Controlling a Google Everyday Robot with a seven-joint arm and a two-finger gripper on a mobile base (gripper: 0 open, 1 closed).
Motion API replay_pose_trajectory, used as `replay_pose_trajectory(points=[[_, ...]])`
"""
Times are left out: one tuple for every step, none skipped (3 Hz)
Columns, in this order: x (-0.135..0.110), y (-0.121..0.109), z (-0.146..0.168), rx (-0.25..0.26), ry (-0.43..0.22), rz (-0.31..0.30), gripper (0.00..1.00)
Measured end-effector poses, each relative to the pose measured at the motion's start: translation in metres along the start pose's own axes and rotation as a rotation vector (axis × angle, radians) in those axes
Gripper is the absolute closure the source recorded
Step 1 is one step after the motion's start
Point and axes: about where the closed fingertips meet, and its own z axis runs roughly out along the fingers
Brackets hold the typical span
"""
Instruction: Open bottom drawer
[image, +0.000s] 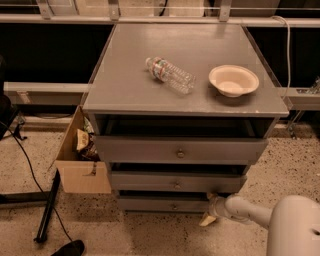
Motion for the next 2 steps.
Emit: replay_pose_trajectory(points=[[0.0080,-0.0021,0.0058,-0.025,0.031,0.046,0.00],[0.0151,-0.0005,0.0107,-0.062,0.062,0.099,0.00]])
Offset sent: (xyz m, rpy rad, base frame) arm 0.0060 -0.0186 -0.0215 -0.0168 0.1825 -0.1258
